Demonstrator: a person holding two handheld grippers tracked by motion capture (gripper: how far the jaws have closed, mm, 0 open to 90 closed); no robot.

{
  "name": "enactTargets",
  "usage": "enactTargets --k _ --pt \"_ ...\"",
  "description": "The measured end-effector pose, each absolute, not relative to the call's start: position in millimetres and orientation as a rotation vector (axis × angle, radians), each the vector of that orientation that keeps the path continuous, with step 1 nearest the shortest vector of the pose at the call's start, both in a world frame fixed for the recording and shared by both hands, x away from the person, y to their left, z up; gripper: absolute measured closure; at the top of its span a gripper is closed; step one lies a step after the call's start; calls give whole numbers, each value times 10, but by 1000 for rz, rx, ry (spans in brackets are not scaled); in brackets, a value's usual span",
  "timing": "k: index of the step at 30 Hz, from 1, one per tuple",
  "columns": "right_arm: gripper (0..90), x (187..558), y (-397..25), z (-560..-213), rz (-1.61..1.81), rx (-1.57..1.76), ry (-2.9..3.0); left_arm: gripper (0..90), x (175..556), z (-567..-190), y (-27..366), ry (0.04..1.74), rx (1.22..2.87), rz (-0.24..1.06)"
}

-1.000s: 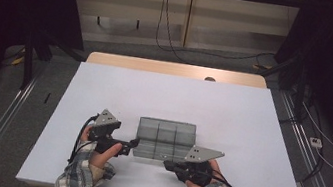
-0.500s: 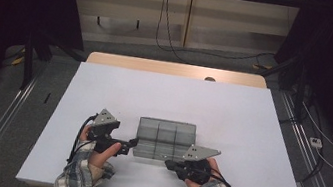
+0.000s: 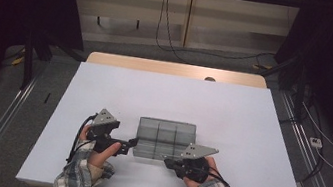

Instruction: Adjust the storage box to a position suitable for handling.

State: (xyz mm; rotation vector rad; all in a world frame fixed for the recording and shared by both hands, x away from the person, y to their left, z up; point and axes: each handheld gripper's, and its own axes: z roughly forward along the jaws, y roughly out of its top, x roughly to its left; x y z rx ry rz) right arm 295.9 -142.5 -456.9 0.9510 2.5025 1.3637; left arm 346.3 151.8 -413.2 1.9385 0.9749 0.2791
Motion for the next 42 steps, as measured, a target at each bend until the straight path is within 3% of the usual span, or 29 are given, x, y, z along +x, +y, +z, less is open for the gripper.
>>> enactTargets --k 42 --pt "900 3060 -1488 -4240 1509 938 2266 95 3487 -4055 1751 1027 1898 275"
